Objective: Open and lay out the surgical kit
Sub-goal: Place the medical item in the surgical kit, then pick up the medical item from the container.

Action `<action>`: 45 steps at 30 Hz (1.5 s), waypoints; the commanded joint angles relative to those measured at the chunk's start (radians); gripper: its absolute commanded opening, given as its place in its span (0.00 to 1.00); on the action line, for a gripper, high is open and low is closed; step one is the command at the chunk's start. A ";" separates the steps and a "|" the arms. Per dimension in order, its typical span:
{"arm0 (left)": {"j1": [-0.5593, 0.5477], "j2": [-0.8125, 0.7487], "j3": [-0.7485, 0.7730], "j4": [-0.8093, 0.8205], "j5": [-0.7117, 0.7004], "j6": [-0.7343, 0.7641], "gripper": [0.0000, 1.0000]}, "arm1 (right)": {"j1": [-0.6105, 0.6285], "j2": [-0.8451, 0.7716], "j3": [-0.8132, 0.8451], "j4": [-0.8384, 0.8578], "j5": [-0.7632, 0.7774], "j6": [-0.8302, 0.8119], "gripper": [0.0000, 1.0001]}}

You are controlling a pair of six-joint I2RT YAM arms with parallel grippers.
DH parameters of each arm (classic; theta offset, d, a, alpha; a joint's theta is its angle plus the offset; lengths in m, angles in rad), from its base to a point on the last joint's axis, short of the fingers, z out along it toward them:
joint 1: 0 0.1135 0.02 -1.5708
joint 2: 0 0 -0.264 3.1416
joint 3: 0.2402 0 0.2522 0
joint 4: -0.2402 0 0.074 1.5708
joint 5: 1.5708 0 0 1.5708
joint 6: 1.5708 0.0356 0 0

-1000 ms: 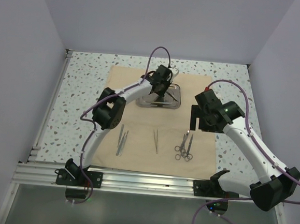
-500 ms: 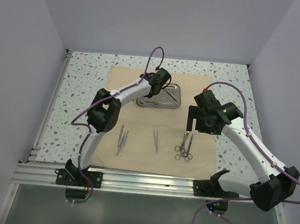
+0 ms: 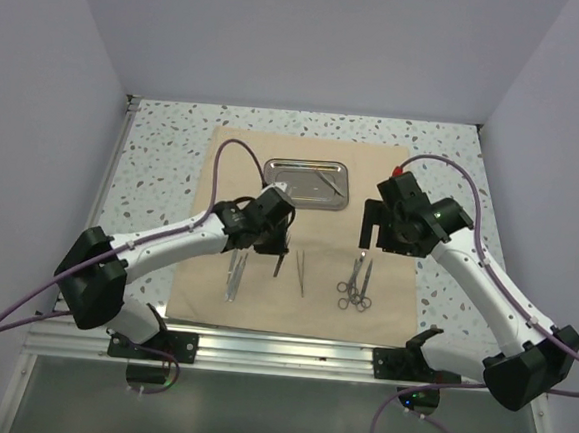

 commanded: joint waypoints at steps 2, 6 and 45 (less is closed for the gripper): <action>-0.062 -0.045 -0.158 0.212 0.082 -0.224 0.00 | -0.002 -0.069 -0.004 -0.015 0.001 0.011 0.92; -0.120 -0.025 -0.189 0.263 0.029 -0.246 0.11 | -0.004 -0.124 -0.059 -0.038 0.005 0.016 0.92; 0.133 1.112 1.244 0.006 -0.319 0.122 0.73 | -0.004 -0.178 -0.059 -0.169 0.065 -0.022 0.94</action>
